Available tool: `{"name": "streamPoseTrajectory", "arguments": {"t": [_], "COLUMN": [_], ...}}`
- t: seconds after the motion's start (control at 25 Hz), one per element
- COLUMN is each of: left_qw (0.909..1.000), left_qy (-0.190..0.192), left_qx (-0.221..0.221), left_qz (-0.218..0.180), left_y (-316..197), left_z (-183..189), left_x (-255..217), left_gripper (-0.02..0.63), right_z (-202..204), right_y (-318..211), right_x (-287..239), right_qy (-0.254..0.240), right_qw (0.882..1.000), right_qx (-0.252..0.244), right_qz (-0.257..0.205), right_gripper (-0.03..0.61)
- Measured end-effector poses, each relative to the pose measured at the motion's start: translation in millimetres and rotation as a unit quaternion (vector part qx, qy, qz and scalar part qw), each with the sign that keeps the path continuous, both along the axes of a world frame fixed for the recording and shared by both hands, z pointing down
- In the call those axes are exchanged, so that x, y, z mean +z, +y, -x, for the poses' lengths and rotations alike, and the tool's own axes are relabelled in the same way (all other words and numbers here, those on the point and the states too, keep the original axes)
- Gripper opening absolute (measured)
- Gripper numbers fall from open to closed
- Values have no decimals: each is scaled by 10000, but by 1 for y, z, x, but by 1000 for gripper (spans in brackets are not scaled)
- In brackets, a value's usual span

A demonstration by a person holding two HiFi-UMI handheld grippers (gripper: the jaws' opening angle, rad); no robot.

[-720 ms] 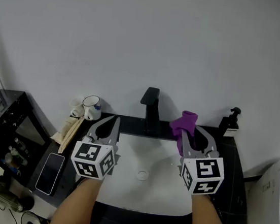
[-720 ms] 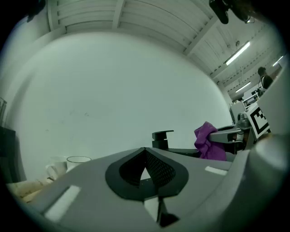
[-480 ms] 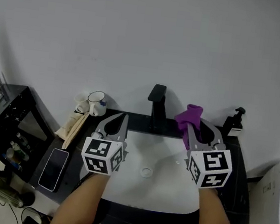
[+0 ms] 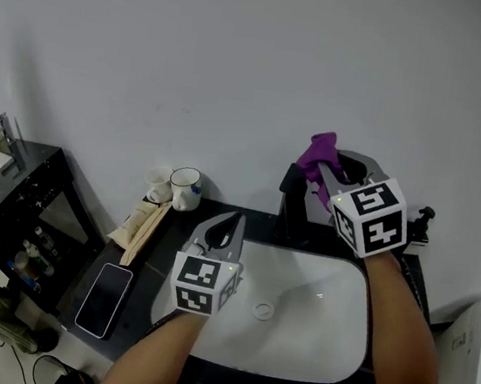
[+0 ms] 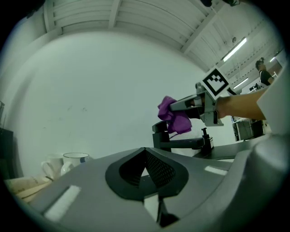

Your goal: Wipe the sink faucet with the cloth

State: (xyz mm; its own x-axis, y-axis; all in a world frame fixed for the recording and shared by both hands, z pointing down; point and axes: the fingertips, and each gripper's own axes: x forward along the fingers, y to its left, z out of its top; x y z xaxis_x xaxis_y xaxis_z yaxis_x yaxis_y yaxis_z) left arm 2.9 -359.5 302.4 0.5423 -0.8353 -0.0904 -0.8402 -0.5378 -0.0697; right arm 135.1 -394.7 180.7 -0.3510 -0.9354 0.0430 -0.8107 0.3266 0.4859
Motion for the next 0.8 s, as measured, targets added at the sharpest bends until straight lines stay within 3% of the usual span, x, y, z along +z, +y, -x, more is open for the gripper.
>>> {"name": "streamPoseTrajectory", "arguments": {"t": [0.2,0.4,0.64,0.8], "left_qw": [9999,9998,9996,9994], "left_qy": [-88,-52,-280,-335], "left_qx": [-29,1,28,12], "left_qz": [48,188,13,27], "left_y": [-4,-4,-1,-2], "left_z": [0,-1,-7,-6], "left_x": [7,9,9,11], "left_gripper": [17,17,17,17], "right_z": [44,57,59,61], "right_y": [-22,-39,-44,-45], "right_x": [-4,10,28,37], "right_qy": [1278,2662,2887,2783], "right_qw": [9902,9623,9529,9521], "right_qx": [-464,-448,-582,-654], "right_qz": [331,334,723,1083], "right_gripper": [71,71,69,69]}}
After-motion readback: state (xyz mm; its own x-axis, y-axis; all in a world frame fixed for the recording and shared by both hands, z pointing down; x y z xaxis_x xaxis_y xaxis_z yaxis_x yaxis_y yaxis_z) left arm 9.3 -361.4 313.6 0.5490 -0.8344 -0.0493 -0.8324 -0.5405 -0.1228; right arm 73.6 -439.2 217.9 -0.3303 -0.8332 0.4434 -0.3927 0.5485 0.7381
